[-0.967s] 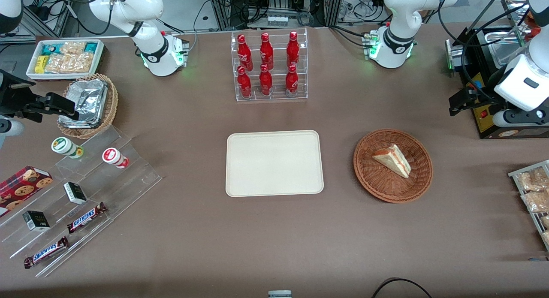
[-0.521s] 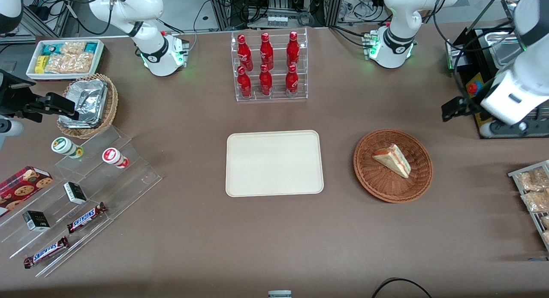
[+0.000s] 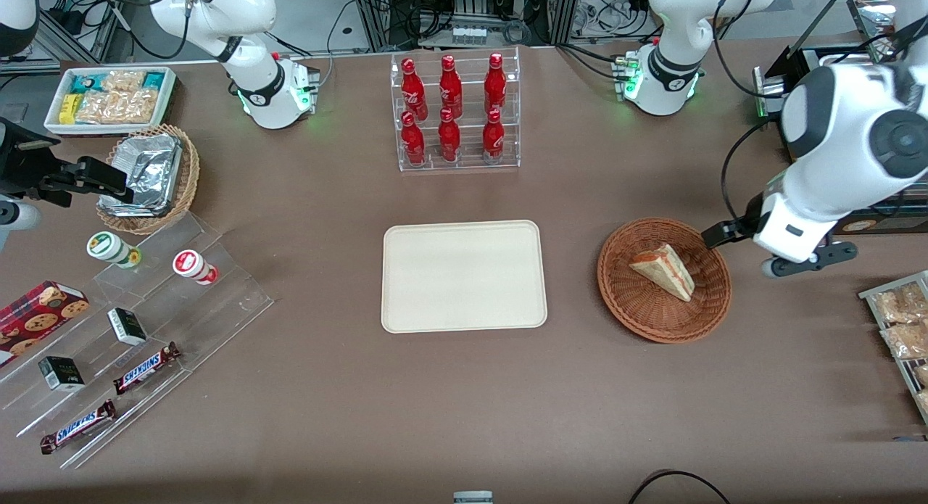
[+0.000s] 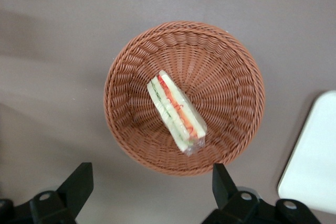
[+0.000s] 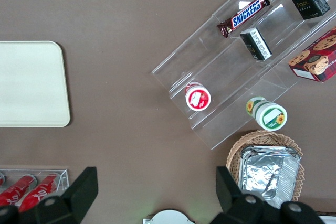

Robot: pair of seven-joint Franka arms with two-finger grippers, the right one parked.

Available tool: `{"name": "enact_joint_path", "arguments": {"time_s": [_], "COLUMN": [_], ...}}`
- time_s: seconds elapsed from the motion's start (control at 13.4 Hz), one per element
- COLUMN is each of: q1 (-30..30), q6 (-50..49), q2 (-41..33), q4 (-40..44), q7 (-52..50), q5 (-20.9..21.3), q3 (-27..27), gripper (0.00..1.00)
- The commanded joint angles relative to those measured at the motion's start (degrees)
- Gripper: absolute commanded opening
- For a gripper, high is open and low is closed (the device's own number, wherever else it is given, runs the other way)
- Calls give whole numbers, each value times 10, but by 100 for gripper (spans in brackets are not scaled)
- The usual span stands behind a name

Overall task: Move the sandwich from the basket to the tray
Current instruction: 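Lower the left gripper over the wrapped sandwich and close on it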

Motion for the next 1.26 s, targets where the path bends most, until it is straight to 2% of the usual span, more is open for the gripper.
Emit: {"name": "enact_joint_path", "arguments": {"time_s": [0.0, 0.22, 0.37, 0.6, 1.19], "q1": [-3, -6, -6, -6, -5], "q6": [56, 129, 174, 226, 288], "q2": [-10, 15, 29, 41, 104], "q4": [-49, -79, -98, -140, -154], "q7": [-109, -263, -315, -331, -343], "q5": [-9, -12, -11, -10, -10], "q3": [3, -14, -24, -33, -33], "gripper": [100, 100, 100, 100, 100]}}
